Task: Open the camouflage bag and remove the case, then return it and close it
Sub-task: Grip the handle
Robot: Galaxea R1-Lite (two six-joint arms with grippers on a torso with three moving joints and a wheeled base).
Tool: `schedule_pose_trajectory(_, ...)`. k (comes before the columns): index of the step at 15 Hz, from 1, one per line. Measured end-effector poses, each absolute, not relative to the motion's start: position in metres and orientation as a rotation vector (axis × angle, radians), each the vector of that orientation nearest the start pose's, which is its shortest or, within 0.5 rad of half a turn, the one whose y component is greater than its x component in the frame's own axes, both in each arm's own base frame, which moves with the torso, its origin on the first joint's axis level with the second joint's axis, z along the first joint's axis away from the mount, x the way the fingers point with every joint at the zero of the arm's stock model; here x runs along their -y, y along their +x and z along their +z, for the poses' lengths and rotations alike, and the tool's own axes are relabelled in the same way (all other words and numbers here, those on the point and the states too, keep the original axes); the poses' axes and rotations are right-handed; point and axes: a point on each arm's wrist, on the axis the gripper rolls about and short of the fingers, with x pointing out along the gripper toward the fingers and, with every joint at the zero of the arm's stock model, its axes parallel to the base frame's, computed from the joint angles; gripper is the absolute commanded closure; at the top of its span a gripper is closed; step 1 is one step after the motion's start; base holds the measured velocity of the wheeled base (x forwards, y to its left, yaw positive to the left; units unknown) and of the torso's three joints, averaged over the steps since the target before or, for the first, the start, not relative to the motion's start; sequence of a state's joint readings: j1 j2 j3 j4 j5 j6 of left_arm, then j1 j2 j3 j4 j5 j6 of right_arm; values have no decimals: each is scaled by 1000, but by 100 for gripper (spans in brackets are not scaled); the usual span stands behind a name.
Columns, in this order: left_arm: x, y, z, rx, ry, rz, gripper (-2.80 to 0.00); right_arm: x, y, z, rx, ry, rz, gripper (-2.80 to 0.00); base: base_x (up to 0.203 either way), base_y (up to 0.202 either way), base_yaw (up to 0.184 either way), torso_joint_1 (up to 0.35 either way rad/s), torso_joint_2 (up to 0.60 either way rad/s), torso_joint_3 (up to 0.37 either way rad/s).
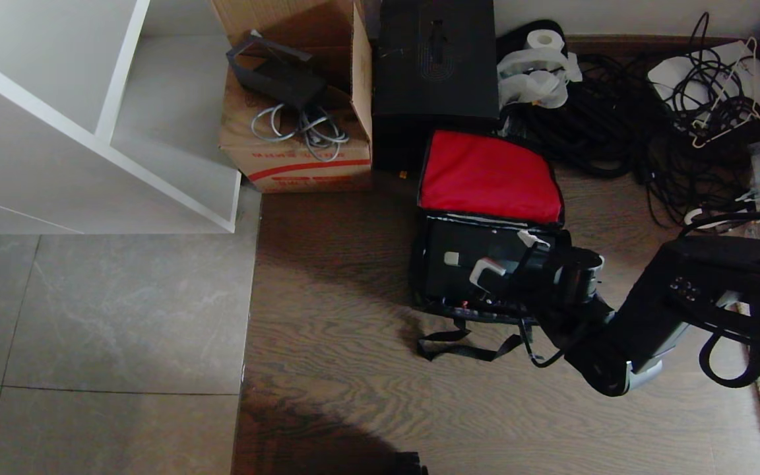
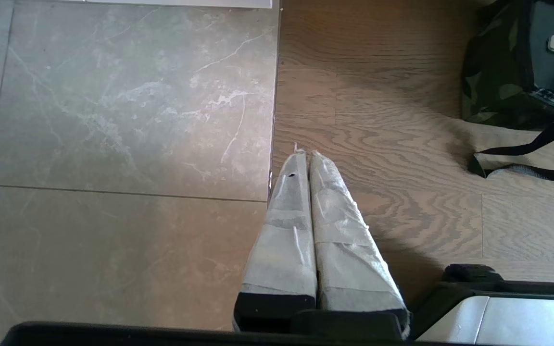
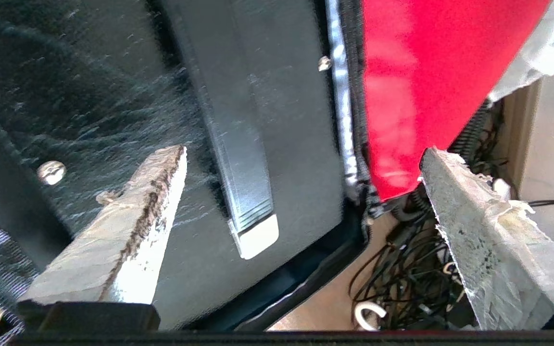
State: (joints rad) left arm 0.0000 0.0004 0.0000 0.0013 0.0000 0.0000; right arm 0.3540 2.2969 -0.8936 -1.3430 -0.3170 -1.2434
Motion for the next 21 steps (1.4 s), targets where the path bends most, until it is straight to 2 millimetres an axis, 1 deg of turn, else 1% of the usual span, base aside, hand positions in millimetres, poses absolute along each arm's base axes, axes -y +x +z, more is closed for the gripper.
schedule_pose_trajectory(9, 0, -23, 75, -2, 0, 0, 0, -137, 395, 45, -7, -1252, 60, -280, 0, 0, 0, 0, 0, 0)
schedule_pose_trajectory(11, 0, -23, 75, -2, 0, 0, 0, -137, 400, 43, -2, -1247, 49, -280, 0, 0, 0, 0, 0, 0)
schedule_pose_trajectory(14, 0, -23, 75, -2, 0, 0, 0, -131, 416, 52, 42, -1225, -13, -280, 0, 0, 0, 0, 0, 0)
schedule_pose_trajectory(17, 0, -23, 75, -2, 0, 0, 0, -118, 433, 61, 73, -1206, -84, -280, 0, 0, 0, 0, 0, 0)
schedule_pose_trajectory(21, 0, -23, 75, -2, 0, 0, 0, -111, 445, 61, 78, -1193, -131, -280, 0, 0, 0, 0, 0, 0)
